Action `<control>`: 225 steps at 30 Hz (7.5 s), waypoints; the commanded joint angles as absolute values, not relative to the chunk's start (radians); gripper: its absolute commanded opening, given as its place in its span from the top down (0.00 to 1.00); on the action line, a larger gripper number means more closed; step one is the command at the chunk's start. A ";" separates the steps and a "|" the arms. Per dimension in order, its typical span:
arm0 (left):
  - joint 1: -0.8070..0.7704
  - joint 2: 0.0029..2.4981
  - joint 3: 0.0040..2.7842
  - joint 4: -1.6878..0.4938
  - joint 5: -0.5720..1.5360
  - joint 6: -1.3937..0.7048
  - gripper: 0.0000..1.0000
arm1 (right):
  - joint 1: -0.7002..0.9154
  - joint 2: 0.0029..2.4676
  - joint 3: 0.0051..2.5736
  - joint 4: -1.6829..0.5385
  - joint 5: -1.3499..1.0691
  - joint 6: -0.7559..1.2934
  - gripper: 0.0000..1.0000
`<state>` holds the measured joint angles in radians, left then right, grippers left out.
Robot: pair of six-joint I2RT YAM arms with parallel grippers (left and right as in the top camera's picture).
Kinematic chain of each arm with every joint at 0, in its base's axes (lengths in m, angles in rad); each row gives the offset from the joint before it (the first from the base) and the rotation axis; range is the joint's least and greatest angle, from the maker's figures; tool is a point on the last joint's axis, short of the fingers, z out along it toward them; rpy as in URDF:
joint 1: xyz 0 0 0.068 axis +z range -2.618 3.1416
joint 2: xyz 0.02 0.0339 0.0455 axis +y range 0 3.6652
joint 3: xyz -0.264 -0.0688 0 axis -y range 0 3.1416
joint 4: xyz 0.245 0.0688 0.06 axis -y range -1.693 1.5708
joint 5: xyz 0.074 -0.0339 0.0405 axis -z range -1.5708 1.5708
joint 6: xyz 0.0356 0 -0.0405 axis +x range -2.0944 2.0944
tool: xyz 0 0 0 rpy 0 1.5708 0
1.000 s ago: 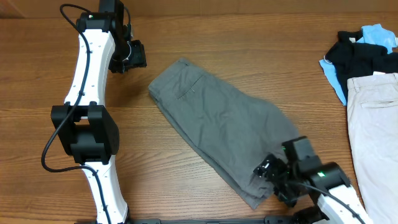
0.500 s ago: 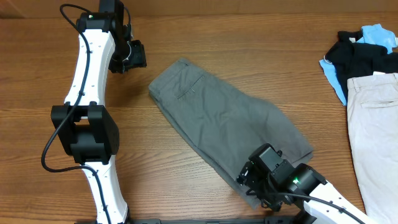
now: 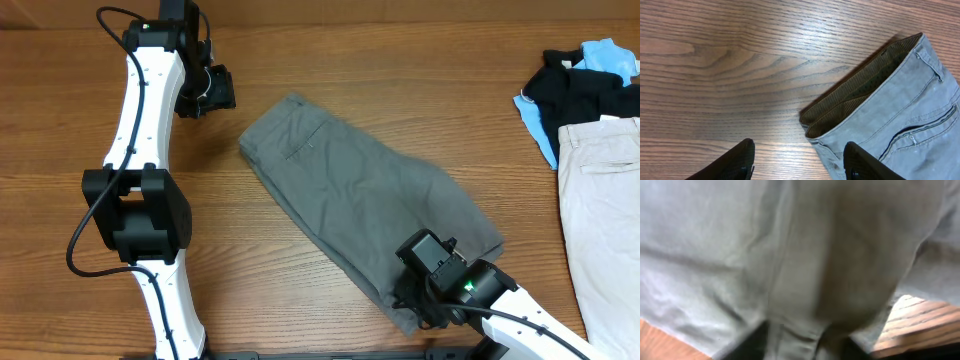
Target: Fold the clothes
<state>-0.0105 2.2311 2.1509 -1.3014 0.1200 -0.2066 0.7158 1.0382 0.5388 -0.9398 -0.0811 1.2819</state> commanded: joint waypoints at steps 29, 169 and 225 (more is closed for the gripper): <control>-0.008 2.204 2.148 -1.302 0.131 -0.206 0.39 | 0.724 1.047 0.818 -1.497 -0.036 1.250 0.12; 0.347 2.154 1.572 -1.176 0.302 -0.467 0.96 | 0.086 1.821 1.309 -1.017 -0.156 0.619 0.96; -0.010 2.227 1.573 -1.377 0.096 -0.315 0.96 | 0.191 1.710 0.819 -0.771 -0.380 0.733 0.90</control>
